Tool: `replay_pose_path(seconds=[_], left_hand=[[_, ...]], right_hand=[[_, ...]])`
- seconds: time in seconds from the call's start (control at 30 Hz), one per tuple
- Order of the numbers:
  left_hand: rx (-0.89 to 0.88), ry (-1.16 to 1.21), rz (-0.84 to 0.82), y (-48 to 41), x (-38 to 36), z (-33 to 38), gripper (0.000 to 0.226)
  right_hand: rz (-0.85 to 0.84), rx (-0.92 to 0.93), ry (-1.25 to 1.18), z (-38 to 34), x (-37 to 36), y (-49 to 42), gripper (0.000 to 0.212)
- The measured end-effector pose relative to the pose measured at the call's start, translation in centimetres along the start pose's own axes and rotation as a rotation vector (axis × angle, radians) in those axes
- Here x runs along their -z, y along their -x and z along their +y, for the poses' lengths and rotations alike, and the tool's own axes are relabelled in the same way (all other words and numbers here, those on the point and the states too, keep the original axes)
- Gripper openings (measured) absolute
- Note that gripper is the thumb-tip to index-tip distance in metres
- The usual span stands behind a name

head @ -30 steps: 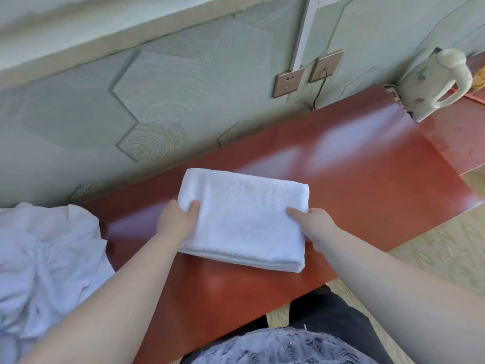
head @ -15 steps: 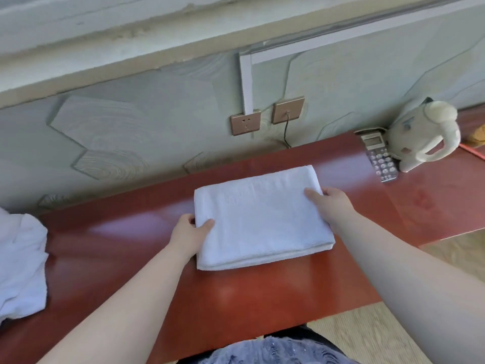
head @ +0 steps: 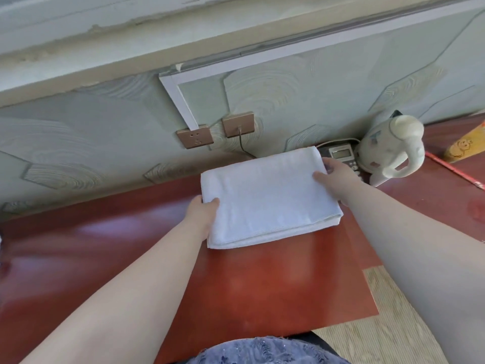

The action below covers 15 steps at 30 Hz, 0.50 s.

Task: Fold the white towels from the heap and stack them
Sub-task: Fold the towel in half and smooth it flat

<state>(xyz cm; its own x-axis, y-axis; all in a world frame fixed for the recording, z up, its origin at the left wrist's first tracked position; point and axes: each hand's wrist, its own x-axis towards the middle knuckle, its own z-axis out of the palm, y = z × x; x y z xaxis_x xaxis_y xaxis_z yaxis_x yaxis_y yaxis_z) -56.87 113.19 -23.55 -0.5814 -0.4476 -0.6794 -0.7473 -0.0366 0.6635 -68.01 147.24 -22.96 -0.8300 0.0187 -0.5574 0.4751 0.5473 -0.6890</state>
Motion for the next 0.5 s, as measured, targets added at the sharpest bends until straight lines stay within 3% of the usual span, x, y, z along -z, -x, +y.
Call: replay_pose_path(seconds=[0.1, 0.17, 0.23, 0.3, 0.33, 0.4, 0.5], left_hand=[[-0.040, 0.027, 0.013, 0.3, -0.1, 0.3, 0.043], [-0.097, -0.163, 0.092, 0.6, -0.1, 0.6, 0.061], [-0.218, -0.523, 0.213, 1.5, -0.7, 0.7, 0.079], [-0.459, -0.871, 0.252, 2.6, -2.0, 0.9, 0.082], [-0.577, -0.999, 0.199, 3.0, -2.8, 0.9, 0.081], [-0.693, -1.197, 0.027, 3.1, -4.4, 0.4, 0.080], [-0.692, -1.377, -0.107, 2.6, -5.1, -1.3, 0.083]], right_hand=[[0.065, 0.011, -0.052, 0.1, 0.0, 0.0, 0.055], [0.087, -0.028, -0.063, 0.3, 0.0, 0.0, 0.063], [0.142, -0.002, 0.167, 0.1, -0.3, 0.5, 0.071], [0.272, 0.167, 0.530, -0.4, -1.3, 1.7, 0.075], [0.307, 0.305, 0.654, -0.7, -2.0, 2.4, 0.075], [0.195, 0.492, 0.862, -0.4, -3.1, 3.1, 0.075], [0.011, 0.436, 1.010, 2.9, -3.4, 3.4, 0.079]])
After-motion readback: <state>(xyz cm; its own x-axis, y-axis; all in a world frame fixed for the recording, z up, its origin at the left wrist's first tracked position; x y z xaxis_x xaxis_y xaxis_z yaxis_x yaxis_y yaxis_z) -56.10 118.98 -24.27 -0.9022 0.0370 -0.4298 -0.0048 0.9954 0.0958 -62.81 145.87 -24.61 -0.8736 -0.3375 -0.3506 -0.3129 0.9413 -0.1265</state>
